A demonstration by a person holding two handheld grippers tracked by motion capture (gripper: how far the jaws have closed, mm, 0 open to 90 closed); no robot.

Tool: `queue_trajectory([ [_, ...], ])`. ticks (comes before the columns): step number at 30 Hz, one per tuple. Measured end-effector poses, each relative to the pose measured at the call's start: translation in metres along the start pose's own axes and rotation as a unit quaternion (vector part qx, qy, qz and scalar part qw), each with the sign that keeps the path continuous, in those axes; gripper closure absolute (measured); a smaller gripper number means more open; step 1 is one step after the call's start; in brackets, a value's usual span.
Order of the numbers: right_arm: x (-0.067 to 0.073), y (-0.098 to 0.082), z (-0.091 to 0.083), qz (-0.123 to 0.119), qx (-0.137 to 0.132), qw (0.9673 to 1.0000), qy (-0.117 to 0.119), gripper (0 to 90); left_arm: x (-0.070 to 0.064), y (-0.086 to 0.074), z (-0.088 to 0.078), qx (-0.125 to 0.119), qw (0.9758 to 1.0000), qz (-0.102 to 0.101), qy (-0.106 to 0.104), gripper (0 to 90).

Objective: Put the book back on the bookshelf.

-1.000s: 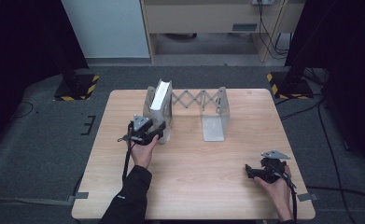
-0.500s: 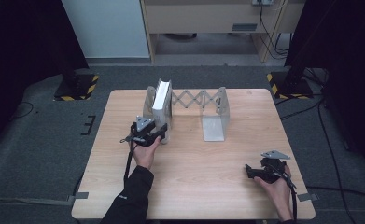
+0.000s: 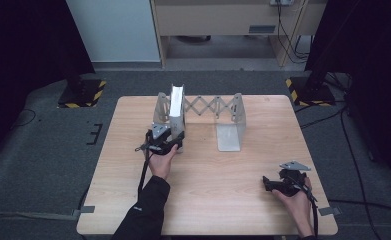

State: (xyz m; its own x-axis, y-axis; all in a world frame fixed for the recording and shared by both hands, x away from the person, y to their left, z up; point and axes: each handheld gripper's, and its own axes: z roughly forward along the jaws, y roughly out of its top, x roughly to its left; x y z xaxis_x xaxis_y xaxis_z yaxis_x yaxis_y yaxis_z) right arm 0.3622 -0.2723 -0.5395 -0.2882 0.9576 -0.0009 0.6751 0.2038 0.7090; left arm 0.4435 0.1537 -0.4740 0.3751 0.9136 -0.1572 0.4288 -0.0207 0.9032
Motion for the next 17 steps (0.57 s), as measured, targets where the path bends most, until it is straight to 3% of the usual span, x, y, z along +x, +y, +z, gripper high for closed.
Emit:
queue_trajectory([
  [5, 0.0, 0.0, 0.0, 0.0, 0.001, 1.0, 0.001, 1.7, 0.003, 0.001, -0.004, -0.006, 0.9998, -0.004, -0.016, 38.5],
  [9, 0.0, 0.0, 0.0, 0.0, 0.001, 1.0, 0.001, 1.8, 0.006, 0.001, -0.019, -0.006, 0.9996, 0.008, -0.028, 33.4],
  [14, 0.0, 0.0, 0.0, 0.001, 0.0, 1.0, 0.003, 2.2, 0.019, -0.01, -0.043, 0.014, 0.9993, 0.014, -0.031, 28.2],
  [17, -0.001, 0.0, -0.002, 0.004, -0.005, 1.0, 0.002, 8.0, 0.027, -0.02, -0.057, 0.036, 0.9988, 0.014, -0.03, 26.6],
])
